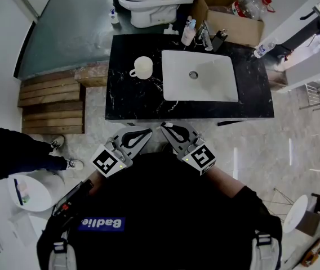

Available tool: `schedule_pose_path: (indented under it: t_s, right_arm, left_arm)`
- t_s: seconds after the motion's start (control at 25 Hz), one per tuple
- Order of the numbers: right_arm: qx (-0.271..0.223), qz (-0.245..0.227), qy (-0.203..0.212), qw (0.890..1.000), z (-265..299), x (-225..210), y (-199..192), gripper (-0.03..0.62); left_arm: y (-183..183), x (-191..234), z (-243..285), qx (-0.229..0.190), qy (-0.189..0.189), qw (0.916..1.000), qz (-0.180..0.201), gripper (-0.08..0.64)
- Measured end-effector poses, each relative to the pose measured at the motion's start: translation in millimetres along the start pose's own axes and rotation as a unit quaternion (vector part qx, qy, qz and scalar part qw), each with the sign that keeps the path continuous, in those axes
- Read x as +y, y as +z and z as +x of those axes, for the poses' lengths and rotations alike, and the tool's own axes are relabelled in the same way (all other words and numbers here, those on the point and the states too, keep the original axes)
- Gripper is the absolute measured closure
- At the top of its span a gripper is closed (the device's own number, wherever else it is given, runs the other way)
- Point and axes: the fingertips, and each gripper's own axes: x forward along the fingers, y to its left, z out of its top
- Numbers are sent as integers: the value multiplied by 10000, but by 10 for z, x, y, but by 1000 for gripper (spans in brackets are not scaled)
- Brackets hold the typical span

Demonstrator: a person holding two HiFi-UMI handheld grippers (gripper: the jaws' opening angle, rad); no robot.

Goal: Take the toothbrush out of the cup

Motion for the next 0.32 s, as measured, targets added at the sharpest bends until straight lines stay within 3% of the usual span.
schedule_pose_path:
  t_s: [0.32]
  right_arm:
    - [-26, -8, 22, 10000, -5, 20, -13, 566]
  left_arm:
    - [2, -15, -3, -14, -20, 10000, 32, 551]
